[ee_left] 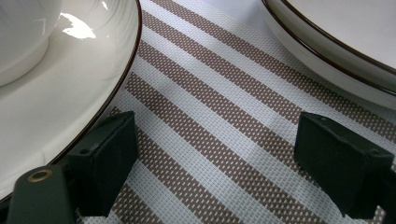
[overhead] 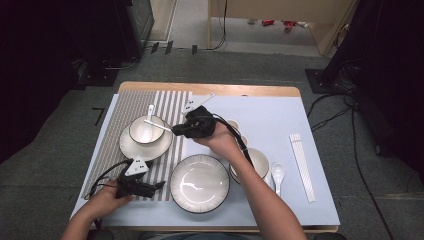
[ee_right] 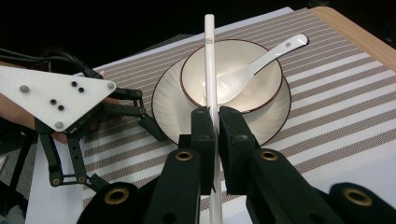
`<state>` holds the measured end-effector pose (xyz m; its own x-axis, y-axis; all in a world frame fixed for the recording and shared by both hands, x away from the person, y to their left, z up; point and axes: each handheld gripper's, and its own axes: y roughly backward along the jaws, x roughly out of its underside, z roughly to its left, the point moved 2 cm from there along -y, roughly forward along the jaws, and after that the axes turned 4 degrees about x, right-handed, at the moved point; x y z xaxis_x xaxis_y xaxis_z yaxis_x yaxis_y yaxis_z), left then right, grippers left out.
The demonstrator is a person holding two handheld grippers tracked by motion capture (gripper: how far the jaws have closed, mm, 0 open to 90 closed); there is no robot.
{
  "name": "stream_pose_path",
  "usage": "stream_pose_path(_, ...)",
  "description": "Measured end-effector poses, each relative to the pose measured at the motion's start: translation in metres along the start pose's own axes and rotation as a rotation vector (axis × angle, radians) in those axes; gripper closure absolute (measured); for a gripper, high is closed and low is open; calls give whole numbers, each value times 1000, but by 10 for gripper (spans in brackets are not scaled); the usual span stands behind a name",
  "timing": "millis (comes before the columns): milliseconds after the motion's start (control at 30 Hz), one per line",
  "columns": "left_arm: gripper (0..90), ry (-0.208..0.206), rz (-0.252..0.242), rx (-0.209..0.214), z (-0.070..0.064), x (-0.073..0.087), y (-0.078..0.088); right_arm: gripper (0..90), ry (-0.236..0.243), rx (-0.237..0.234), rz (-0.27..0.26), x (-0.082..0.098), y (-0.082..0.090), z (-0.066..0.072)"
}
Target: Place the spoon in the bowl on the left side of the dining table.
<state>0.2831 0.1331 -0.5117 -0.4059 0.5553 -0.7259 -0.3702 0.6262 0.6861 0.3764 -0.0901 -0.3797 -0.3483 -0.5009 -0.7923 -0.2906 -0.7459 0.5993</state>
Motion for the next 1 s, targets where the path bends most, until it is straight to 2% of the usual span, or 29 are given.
stream_pose_path(1000,138,3,-2,1,0,0,0,853,21,-28,7,-7,-27,12)
